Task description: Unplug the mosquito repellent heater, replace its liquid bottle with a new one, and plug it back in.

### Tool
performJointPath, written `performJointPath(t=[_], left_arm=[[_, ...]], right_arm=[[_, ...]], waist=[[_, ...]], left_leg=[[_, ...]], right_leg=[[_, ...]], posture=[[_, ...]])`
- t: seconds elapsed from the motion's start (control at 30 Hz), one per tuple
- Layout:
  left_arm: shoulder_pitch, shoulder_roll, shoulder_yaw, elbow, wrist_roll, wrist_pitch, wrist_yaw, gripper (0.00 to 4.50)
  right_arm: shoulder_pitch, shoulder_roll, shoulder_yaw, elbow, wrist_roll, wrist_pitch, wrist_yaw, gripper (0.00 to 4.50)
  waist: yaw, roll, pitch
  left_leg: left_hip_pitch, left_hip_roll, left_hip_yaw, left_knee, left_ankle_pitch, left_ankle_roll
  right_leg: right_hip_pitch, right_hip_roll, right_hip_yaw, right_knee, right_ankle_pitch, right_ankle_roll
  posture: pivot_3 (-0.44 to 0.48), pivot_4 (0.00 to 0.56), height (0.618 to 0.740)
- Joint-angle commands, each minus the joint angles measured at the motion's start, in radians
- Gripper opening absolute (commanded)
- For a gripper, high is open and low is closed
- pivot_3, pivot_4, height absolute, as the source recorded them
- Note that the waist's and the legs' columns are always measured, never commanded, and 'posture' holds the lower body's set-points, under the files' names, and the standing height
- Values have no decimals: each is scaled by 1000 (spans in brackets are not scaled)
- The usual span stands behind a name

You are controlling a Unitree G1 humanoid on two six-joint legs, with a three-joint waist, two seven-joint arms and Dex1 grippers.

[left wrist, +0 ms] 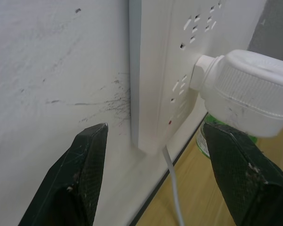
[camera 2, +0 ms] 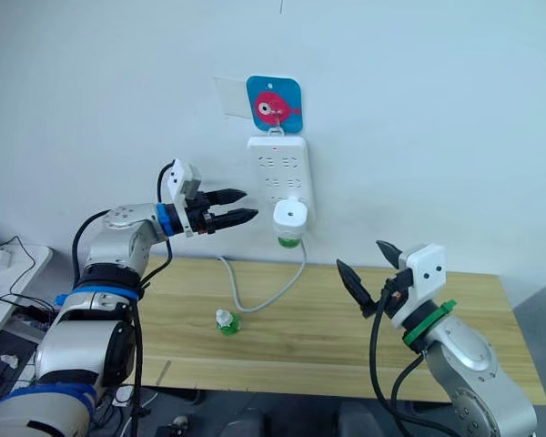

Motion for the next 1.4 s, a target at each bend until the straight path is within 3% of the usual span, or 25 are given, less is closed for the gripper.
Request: performJointPath(t=[0.03, 0.37, 0.47, 0.73, 1.0, 1.1, 1.27, 1.4], left_arm=[[-57, -20, -3, 62, 21, -60, -6, 3340], [-183, -77, 5, 266, 75, -145, -2, 3340], [-207, -90, -1, 280, 73, -112, -77, 3340], [-248, -110, -10, 213, 40, 104, -277, 3340], [-212, -97, -5, 103, 22, 201, -311, 3340], [-204, -93, 3, 91, 18, 220, -300, 2754], [-197, -93, 2, 83, 22, 221, -290, 1313], [-194, -104, 2, 94, 30, 197, -258, 1318]], right_arm=[[-18, -1, 18, -47, 3, -8, 1, 4500], [12, 13, 72, -55, -26, -19, -17, 4500], [25, 12, 70, -59, -30, -14, -22, 4500], [19, 24, 73, -52, -29, -3, -39, 4500], [-27, 41, 80, -61, -26, 41, -74, 4500], [-67, 59, 98, -69, -26, 77, -104, 4500], [-136, 107, 116, -82, -34, 145, -181, 4500], [-215, 147, 138, -88, -37, 225, -245, 4500]], waist=[[-5, 0, 4], [-6, -4, 25], [-7, -4, 32], [-22, -5, 49], [-22, -4, 51], [-24, -4, 51], [-25, -4, 53], [-27, -4, 58]], left_leg=[[0, 0, 0, 0, 0, 0], [-1, 0, -2, 1, 0, 0], [-1, 0, -2, 3, 0, 0], [-6, 0, -3, 3, 0, 0], [-13, -1, -5, 5, 0, -1], [-13, 0, -5, 5, 0, -1], [-14, 0, -5, 5, 0, -1], [-14, 0, -5, 7, 0, -1]], right_leg=[[0, 0, 0, 0, 0, 0], [0, 0, -2, 1, 0, 2], [1, 0, -2, 1, -1, 6], [-2, 0, -3, 0, 1, 2], [-7, -1, -5, 0, 1, 1], [-7, -1, -5, 1, 1, 1], [-8, -1, -5, 1, 1, 1], [-8, -1, -5, 2, 1, 1]], posture=[[-53, 159, 740], [-81, 181, 740], [-88, 187, 740], [-89, 195, 740], [-78, 199, 740], [-78, 200, 740], [-88, 210, 740], [-98, 219, 740]])
